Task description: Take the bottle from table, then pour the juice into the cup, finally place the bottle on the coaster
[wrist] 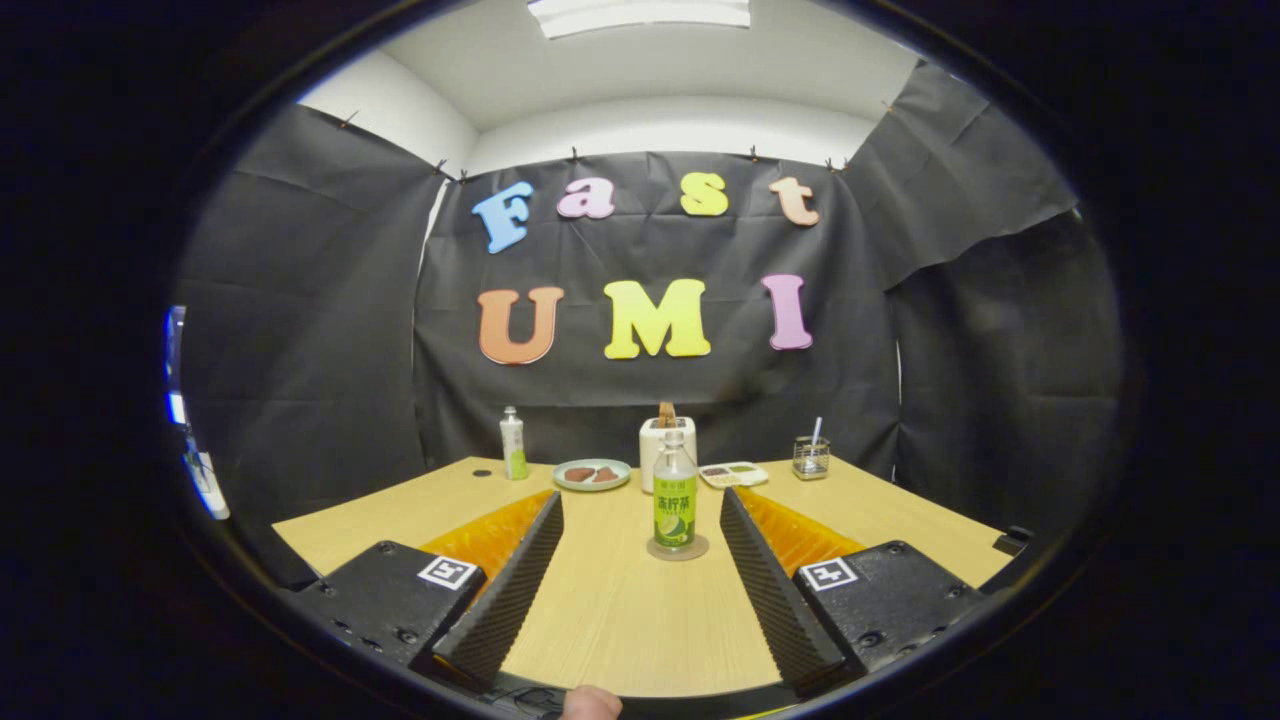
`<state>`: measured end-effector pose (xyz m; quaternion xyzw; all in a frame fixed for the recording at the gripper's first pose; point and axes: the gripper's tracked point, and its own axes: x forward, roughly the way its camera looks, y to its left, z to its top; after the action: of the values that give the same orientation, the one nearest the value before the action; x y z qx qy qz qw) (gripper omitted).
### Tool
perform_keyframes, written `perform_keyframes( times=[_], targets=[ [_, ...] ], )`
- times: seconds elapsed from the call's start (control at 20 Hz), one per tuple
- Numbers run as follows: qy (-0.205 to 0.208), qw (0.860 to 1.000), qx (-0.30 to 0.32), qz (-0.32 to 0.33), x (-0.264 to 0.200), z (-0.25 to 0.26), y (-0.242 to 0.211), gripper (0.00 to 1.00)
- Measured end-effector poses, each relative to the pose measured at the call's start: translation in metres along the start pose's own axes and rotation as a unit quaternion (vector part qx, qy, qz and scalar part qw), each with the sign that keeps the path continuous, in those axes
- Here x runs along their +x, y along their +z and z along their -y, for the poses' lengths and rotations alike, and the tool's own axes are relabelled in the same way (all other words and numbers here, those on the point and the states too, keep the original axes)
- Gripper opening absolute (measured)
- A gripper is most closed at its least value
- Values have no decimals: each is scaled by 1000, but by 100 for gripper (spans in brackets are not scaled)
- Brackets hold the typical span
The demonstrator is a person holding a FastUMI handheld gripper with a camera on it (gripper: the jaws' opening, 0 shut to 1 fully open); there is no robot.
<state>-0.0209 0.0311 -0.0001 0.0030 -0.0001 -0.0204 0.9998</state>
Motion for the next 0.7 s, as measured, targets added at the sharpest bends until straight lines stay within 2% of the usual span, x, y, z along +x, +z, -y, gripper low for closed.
perform_keyframes(
  times=[0.7],
  targets=[
    [-4, 1000, -8, 12, 2, 1, 5, 100]
  ],
)
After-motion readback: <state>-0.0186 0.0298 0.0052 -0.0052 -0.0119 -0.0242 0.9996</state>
